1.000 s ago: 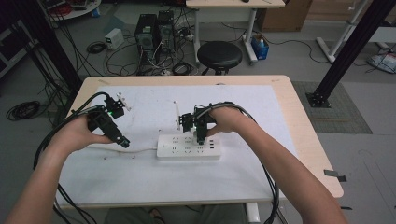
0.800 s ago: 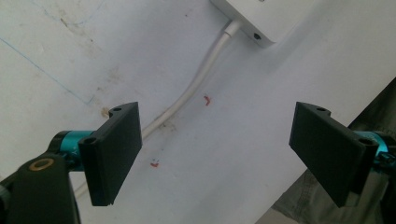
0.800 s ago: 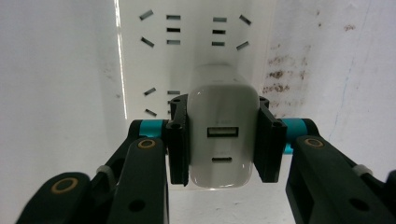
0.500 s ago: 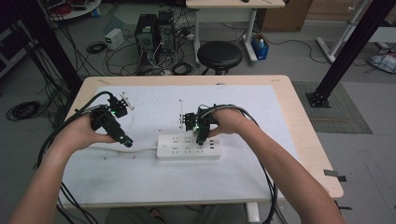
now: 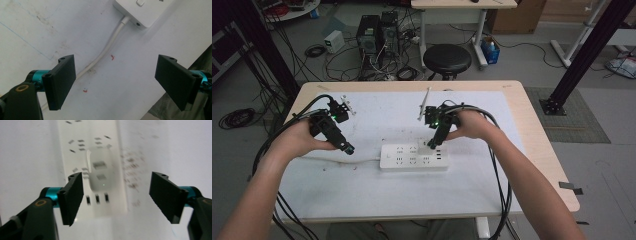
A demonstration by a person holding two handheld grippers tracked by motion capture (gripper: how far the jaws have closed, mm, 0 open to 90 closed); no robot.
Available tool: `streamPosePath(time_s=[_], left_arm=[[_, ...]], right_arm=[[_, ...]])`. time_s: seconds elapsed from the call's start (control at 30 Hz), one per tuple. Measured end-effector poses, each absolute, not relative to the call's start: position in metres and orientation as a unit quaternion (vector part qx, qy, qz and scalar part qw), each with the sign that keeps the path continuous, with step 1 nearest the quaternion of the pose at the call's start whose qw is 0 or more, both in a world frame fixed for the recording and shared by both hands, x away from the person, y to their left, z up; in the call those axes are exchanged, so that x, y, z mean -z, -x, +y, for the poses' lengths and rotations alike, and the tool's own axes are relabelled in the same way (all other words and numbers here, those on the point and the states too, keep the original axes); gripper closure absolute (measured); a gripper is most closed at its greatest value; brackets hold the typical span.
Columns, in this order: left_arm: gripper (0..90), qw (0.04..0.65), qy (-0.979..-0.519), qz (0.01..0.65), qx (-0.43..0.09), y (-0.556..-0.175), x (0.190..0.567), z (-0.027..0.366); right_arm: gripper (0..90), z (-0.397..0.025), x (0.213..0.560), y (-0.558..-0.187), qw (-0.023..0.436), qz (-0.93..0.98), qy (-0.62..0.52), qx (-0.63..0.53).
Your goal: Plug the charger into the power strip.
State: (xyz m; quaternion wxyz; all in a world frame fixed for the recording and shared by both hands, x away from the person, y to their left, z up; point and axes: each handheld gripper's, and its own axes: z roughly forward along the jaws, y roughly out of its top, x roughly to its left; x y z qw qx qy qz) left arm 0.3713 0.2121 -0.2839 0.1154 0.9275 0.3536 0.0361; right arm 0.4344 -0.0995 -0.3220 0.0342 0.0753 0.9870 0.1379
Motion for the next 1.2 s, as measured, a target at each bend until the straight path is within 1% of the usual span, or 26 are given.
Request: streamPosePath(time_s=[0.03, 0.07, 0.1, 0.17, 0.23, 0.3, 0.33, 0.37, 0.43, 0.63, 0.67, 0.77, 0.97, 1.2], left_arm=[[17.0, 0.115, -0.927, 0.354, -0.039, -0.372, 0.283, 0.211], [17.0, 0.115, -0.927, 0.354, -0.039, -0.372, 0.283, 0.211], [17.0, 0.112, -0.928, 0.353, -0.046, -0.373, 0.281, 0.21], [17.0, 0.107, -0.929, 0.35, -0.052, -0.374, 0.277, 0.209], [16.4, 0.108, -0.927, 0.354, -0.058, -0.374, 0.274, 0.208], [15.7, 0.109, -0.927, 0.353, -0.069, -0.374, 0.271, 0.206], [15.7, 0.109, -0.927, 0.353, -0.069, -0.374, 0.271, 0.206], [15.7, 0.106, -0.927, 0.352, -0.071, -0.374, 0.269, 0.206], [15.7, 0.105, -0.926, 0.354, -0.082, -0.376, 0.264, 0.206], [15.7, 0.098, -0.924, 0.357, -0.094, -0.381, 0.257, 0.203], [15.7, 0.096, -0.924, 0.357, -0.095, -0.382, 0.257, 0.203], [15.7, 0.097, -0.924, 0.358, -0.093, -0.383, 0.257, 0.203], [15.7, 0.09, -0.926, 0.356, -0.09, -0.388, 0.257, 0.198], [15.7, 0.088, -0.928, 0.351, -0.09, -0.389, 0.255, 0.192]], right_arm=[[21.9, -0.107, 0.317, -0.435, 0.05, 0.986, -0.087, -0.136], [21.9, -0.107, 0.317, -0.435, 0.05, 0.986, -0.087, -0.136], [21.9, -0.124, 0.305, -0.436, 0.078, 0.979, -0.129, -0.135], [21.9, -0.141, 0.293, -0.435, 0.109, 0.968, -0.177, -0.139], [21.8, -0.158, 0.281, -0.434, 0.133, 0.949, -0.249, -0.14], [21.6, -0.176, 0.27, -0.433, 0.135, 0.929, -0.314, -0.142], [21.6, -0.176, 0.27, -0.433, 0.135, 0.929, -0.314, -0.142], [21.0, -0.192, 0.261, -0.43, 0.144, 0.906, -0.371, -0.141], [20.8, -0.206, 0.255, -0.425, 0.147, 0.889, -0.411, -0.137], [20.6, -0.239, 0.251, -0.412, 0.153, 0.864, -0.467, -0.113], [18.8, -0.243, 0.251, -0.41, 0.151, 0.859, -0.479, -0.104], [18.6, -0.254, 0.253, -0.409, 0.142, 0.855, -0.49, -0.096], [18.6, -0.264, 0.256, -0.408, 0.127, 0.855, -0.496, -0.086], [18.6, -0.268, 0.255, -0.409, 0.121, 0.856, -0.495, -0.088]])
